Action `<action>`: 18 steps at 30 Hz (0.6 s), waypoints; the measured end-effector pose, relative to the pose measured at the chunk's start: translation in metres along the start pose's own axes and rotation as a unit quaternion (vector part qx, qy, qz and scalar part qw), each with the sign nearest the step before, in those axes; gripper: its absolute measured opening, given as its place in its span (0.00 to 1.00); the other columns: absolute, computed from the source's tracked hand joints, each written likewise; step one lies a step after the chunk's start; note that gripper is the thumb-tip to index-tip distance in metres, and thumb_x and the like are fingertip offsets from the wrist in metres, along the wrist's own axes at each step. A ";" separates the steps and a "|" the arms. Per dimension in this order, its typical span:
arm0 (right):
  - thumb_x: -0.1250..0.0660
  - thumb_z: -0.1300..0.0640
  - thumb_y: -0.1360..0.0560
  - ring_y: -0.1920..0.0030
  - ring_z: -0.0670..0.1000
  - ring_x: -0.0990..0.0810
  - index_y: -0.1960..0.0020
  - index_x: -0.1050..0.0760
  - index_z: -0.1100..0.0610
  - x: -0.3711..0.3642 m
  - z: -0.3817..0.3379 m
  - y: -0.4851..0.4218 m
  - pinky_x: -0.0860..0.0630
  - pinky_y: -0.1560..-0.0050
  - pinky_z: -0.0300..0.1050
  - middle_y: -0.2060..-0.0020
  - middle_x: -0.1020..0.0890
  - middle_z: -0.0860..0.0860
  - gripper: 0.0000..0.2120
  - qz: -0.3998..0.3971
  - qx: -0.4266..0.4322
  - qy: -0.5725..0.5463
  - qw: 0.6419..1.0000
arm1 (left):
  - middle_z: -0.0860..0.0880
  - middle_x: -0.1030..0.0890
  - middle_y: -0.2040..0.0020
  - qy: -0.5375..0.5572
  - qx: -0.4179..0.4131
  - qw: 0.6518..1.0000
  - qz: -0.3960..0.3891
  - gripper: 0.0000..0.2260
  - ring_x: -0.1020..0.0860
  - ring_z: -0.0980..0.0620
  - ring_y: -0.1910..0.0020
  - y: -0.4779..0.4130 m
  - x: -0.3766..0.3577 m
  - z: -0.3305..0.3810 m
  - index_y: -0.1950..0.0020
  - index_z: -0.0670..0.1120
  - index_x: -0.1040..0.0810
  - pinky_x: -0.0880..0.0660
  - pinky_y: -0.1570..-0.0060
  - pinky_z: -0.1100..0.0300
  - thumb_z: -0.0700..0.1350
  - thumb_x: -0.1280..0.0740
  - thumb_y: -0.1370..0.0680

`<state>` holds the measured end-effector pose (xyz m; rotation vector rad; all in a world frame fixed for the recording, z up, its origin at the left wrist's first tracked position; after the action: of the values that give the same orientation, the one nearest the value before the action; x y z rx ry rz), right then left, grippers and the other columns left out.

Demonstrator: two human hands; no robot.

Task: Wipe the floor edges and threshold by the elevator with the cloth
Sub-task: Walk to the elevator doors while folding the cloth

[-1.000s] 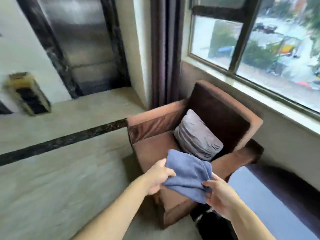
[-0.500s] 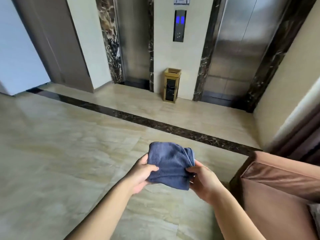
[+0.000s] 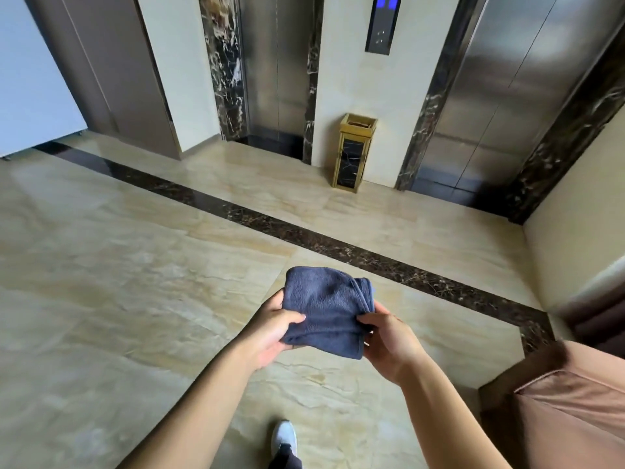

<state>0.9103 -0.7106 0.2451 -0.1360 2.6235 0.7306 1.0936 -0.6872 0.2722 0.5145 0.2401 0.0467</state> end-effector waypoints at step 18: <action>0.44 0.70 0.26 0.60 0.52 0.23 0.45 0.17 0.53 -0.158 -0.135 -0.400 0.29 0.58 0.45 0.59 0.16 0.52 0.22 -0.027 -0.046 0.049 0.997 | 0.47 0.18 0.50 0.085 0.046 0.995 0.012 0.19 0.19 0.49 0.59 -0.360 0.140 0.204 0.39 0.52 0.24 0.23 0.68 0.58 0.31 0.38 0.23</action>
<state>1.0851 -1.1251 0.2259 -0.2753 2.6681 0.8456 1.2727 -1.0842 0.2368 0.6060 0.4049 0.1032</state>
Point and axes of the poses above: each hand's wrist, its own y-axis away from the middle knuckle, its own x-axis out of the back of the hand, z = x × y, the point moved 5 cm from there along -y, towards the middle knuckle
